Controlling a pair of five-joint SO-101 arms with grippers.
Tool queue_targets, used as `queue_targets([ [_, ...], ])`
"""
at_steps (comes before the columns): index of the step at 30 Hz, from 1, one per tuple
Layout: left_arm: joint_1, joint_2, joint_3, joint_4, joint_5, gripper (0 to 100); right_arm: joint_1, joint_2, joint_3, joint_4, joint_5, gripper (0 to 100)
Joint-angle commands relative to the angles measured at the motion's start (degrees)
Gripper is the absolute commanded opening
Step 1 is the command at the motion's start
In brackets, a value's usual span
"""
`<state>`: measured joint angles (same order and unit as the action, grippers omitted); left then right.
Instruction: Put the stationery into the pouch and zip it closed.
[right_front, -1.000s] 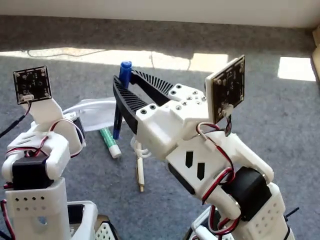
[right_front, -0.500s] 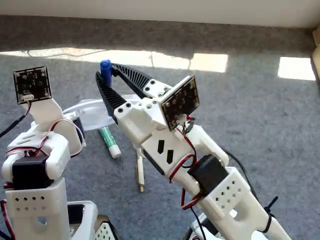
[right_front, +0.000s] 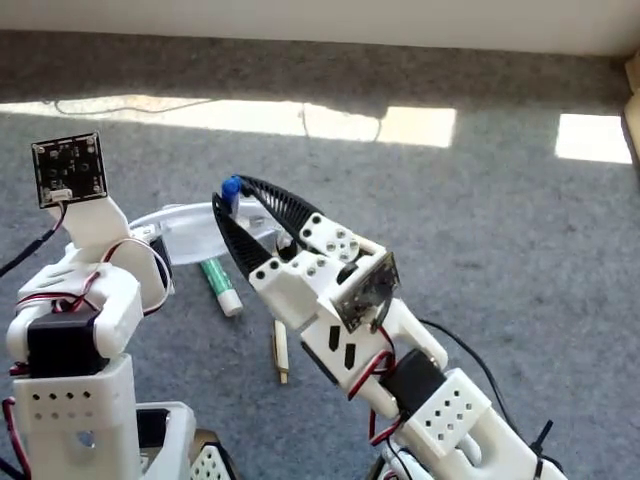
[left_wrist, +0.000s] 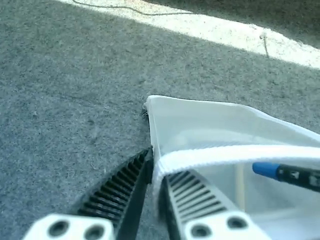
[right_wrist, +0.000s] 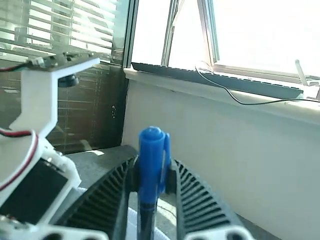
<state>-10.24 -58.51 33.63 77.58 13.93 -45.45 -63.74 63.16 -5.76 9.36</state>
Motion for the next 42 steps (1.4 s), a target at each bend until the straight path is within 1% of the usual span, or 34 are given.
queue_targets([
  [1, 0.5, 0.0, -0.7, -0.4, 0.4, 1, -0.4, -4.4, 2.8, -1.5, 0.8, 0.5],
  [6, 0.5, 0.0, -0.7, -0.4, 0.4, 1, -0.6, -5.2, 6.9, -1.5, 0.8, 0.5],
  [12, 0.5, 0.0, -0.7, -0.4, 0.4, 1, -4.4, -5.2, 8.5, -1.2, 0.8, 0.5],
  [18, 0.5, 0.0, -0.7, -0.4, 0.4, 1, -4.5, -5.2, 8.3, -1.1, 0.8, 0.7],
  [20, 0.5, 0.0, -0.7, -0.4, 0.4, 1, -4.5, -5.2, 8.3, -1.1, 0.8, 2.9],
  [24, 0.5, 0.0, -0.7, -0.4, 0.4, 1, -4.5, -5.2, 8.4, -1.1, 0.8, 12.8],
  [29, 0.5, 0.0, 0.2, -0.4, 0.4, 1, -4.6, -5.5, 8.4, -1.1, 0.7, 12.8],
  [37, 0.5, 0.0, 0.3, -0.4, 0.4, 1, -3.9, -5.5, 7.9, -1.1, 0.7, 12.8],
  [42, 0.5, 0.0, 0.3, -0.4, 0.4, 1, 0.1, -5.5, 7.9, 0.2, 0.5, 12.8],
])
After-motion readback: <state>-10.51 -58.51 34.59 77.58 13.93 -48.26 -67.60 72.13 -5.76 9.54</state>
